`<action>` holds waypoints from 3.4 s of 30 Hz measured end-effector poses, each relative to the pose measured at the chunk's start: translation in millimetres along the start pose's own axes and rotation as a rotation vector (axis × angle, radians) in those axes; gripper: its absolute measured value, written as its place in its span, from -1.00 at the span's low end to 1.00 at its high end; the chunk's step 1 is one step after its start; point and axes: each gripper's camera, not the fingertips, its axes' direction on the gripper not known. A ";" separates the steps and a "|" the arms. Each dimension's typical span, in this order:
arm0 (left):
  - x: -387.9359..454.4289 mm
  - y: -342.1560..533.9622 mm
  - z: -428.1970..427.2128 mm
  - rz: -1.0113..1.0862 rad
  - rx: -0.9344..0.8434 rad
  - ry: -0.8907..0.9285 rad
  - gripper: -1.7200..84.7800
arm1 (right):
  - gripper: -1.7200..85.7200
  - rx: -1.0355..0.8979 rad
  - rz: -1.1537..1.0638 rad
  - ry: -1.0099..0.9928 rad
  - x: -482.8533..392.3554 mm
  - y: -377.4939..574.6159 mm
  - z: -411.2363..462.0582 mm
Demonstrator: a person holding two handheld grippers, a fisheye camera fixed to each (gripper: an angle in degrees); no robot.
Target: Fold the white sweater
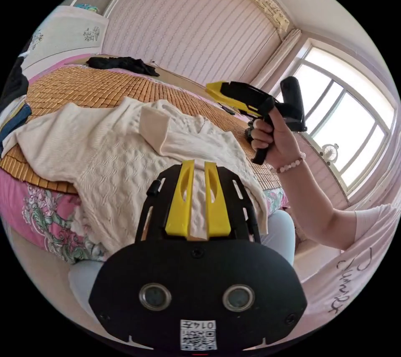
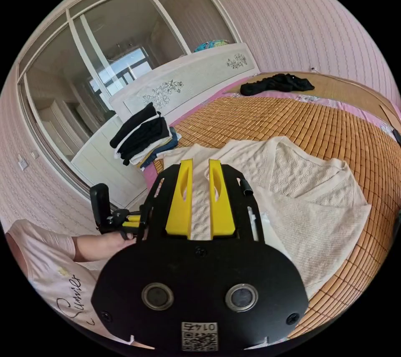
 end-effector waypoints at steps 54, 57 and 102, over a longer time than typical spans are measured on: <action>-381.0 -119.2 -170.6 -0.491 0.236 -0.417 -0.72 | -0.80 -0.267 -0.506 0.092 -145.6 174.5 444.8; -397.5 -130.5 -137.0 -0.487 0.121 -0.222 -0.79 | -0.79 -0.304 -0.480 0.105 -151.6 169.2 505.3; 24.3 -33.7 141.1 0.372 -0.227 -0.289 -0.77 | -0.89 -0.201 0.298 0.521 283.5 193.4 74.9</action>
